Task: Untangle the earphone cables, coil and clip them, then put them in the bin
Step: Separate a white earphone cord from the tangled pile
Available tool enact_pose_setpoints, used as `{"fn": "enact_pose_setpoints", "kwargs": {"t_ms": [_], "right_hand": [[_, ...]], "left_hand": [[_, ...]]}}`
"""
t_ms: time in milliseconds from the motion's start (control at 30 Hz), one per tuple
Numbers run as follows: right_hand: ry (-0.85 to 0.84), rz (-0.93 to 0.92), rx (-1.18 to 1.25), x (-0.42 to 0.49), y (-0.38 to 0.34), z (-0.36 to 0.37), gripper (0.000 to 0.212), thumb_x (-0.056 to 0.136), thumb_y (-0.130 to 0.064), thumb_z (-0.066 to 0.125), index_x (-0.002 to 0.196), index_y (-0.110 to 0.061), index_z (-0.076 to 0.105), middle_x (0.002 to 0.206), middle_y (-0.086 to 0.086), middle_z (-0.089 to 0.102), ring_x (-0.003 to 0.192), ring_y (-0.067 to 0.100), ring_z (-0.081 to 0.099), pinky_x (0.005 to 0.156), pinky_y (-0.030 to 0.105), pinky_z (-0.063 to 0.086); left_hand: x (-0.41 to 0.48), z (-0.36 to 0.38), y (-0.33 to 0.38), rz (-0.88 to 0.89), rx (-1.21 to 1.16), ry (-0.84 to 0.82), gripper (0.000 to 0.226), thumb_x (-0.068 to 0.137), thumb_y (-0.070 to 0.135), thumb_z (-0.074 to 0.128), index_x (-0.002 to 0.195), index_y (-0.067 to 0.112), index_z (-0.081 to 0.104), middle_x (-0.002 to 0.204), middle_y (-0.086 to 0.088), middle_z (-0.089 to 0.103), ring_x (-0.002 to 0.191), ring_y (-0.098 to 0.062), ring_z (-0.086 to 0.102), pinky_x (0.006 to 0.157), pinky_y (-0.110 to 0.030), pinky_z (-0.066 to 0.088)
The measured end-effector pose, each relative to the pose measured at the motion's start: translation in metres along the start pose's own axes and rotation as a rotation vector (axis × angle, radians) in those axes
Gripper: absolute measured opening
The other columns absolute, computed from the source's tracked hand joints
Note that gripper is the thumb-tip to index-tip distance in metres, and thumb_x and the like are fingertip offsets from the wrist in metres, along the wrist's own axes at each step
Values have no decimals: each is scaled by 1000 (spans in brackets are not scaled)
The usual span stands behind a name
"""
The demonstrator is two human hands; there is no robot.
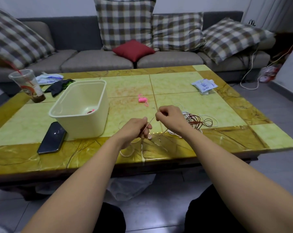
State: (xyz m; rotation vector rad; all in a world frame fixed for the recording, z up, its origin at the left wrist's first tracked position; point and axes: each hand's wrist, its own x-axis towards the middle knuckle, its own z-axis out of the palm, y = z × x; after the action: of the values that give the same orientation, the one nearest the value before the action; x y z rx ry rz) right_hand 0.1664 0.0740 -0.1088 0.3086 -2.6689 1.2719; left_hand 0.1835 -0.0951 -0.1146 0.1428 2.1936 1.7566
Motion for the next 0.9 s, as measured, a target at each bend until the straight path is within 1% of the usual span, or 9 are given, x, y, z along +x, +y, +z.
{"fn": "enact_pose_setpoints", "kwargs": {"t_ms": [167,300,400,433,467,500,667,767,900], "right_hand": [[-102,14,190,-2,0,4,24,98,-22,53,78,-21,66,59,-4,43,51,7,37,50,22,30],[-494,149,220,-9,0,13,30,104,-22,42,89,-12,66,64,2,48,51,12,44,46,23,39],[-589,159,172,-11,-5,12,30,104,-21,43,95,-8,69,60,0,48,49,10,41,46,22,37],[-572,145,158,-11,-7,10,29,103,-20,45,92,-7,69,58,-1,48,49,11,41,47,23,37],[-539,130,141,-11,-9,8,28,100,-19,47,87,-8,70,57,0,48,51,13,42,50,26,37],[-490,119,123,-9,-10,7,28,97,-19,49,80,-11,70,59,2,49,55,16,44,54,29,39],[-234,62,195,-3,-14,1,28,74,-34,49,51,-18,56,66,8,53,65,16,48,58,32,46],[-127,40,258,-5,-11,-2,31,77,-24,51,46,-20,54,56,-5,55,60,11,48,55,31,46],[-168,24,452,-4,-11,-4,26,96,-7,49,72,-6,58,58,-5,52,53,7,47,59,30,47]], "left_hand": [[-8,4,22,-4,-805,-49,27,105,22,36,102,5,57,57,5,43,49,-8,44,47,-16,42],[-6,5,25,140,-1050,62,28,104,14,39,101,1,63,93,-13,72,90,-22,71,81,-27,57],[-4,3,15,205,-539,236,30,105,14,37,97,8,66,105,-18,69,115,-20,62,101,-34,45],[-4,2,10,230,-301,291,30,104,14,39,96,10,68,100,7,57,116,-16,60,101,-32,42],[-3,2,7,245,-100,336,29,103,15,41,96,11,69,122,-27,51,115,-13,59,100,-29,40],[-2,2,5,258,56,365,28,102,16,43,96,12,70,103,-10,70,112,-11,58,96,-27,40],[-4,14,9,318,594,320,33,102,20,40,82,15,67,76,4,68,76,-12,61,69,-28,43],[-7,20,18,189,315,189,39,104,25,36,75,11,58,57,3,52,57,-14,48,57,-26,41],[-8,19,27,-30,-498,4,34,107,25,34,76,15,44,47,9,30,42,-8,31,43,-19,32]]}}
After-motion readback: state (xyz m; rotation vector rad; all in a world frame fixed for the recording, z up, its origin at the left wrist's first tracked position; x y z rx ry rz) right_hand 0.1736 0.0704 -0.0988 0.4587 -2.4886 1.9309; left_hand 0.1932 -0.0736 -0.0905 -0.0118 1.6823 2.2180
